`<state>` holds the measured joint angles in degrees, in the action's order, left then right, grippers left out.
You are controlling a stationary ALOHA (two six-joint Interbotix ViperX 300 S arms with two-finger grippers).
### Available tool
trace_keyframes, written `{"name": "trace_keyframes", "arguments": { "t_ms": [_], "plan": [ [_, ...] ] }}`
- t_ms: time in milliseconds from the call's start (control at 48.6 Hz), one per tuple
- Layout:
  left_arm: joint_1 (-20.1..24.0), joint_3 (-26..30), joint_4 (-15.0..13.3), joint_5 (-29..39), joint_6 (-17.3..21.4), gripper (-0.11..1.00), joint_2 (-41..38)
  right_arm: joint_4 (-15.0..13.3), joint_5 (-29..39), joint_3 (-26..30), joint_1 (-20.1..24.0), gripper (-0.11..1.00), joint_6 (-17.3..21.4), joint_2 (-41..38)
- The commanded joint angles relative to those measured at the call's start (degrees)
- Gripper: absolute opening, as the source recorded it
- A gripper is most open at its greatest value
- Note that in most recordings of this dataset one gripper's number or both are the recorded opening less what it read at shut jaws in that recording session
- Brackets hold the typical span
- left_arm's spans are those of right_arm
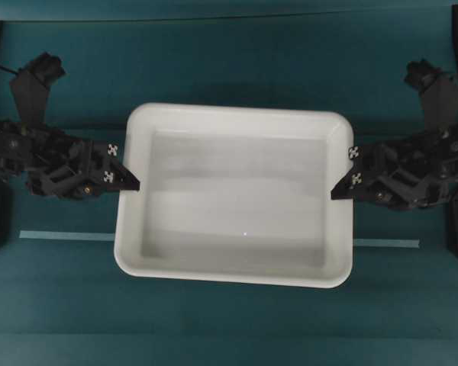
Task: Lift the white case with both hands.
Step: 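Lower the tray back onto the table with both grippers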
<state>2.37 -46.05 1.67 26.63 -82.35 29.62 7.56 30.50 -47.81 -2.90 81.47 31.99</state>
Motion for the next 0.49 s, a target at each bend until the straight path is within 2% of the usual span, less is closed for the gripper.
{"name": "trace_keyframes", "arguments": {
  "t_ms": [0, 267, 473],
  "plan": [
    [-0.1, -0.8, 0.2, -0.6, 0.1, 0.07, -2.0, -0.1, -1.4, -1.1, 0.1, 0.10, -0.3, -2.1],
    [-0.3, -4.7, 0.2, -5.4, -1.0, 0.05, -7.6, -0.7, -6.7, -5.0, 0.1, 0.10, -0.4, -6.6],
    [-1.2, -6.0, 0.2, -6.7, -1.1, 0.05, -11.7, -0.8, -11.9, -6.2, 1.1, 0.10, -0.4, -12.0]
  ]
}}
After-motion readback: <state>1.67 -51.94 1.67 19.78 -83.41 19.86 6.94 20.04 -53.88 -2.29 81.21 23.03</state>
